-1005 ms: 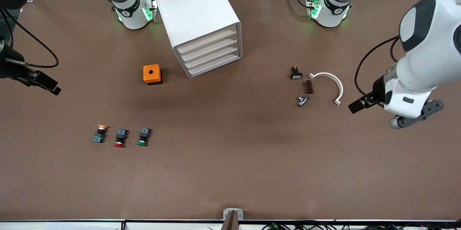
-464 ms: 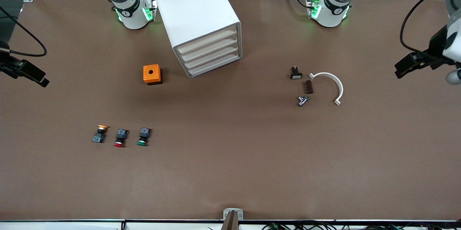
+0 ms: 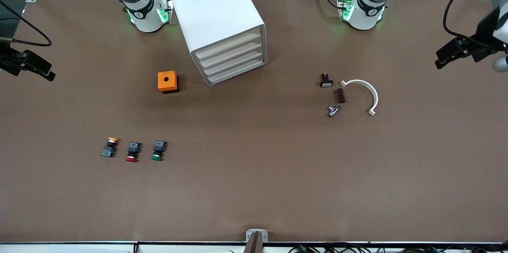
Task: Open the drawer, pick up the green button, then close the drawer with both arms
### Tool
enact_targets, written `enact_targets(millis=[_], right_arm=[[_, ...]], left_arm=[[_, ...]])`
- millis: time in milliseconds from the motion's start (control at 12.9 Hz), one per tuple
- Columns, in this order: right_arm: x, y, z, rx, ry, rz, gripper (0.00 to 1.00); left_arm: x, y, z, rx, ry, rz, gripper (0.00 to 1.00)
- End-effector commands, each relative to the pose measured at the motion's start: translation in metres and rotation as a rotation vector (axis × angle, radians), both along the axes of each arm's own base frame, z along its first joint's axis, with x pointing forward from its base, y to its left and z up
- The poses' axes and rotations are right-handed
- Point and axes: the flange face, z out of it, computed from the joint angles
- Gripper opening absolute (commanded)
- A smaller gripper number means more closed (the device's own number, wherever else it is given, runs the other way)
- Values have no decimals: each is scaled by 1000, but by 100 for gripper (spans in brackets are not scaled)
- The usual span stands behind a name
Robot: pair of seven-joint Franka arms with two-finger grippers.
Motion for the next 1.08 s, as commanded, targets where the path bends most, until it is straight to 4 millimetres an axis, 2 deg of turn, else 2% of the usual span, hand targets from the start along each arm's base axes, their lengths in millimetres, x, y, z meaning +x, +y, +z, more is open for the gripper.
enact_targets(millis=[0, 77, 309, 773, 1005], right_arm=[[-6, -1, 5, 6, 1, 24, 100], [-6, -2, 5, 7, -2, 21, 100], [-6, -2, 5, 7, 1, 13, 100], [-8, -5, 6, 26, 0, 3, 100], [-8, -5, 5, 26, 2, 3, 100]], left_arm=[[-30, -10, -7, -8, -6, -41, 100], [-35, -19, -6, -5, -12, -60, 100], [-42, -25, -5, -2, -12, -70, 100], [-38, -16, -6, -4, -9, -171, 100], [-37, -14, -5, -3, -7, -159, 100]])
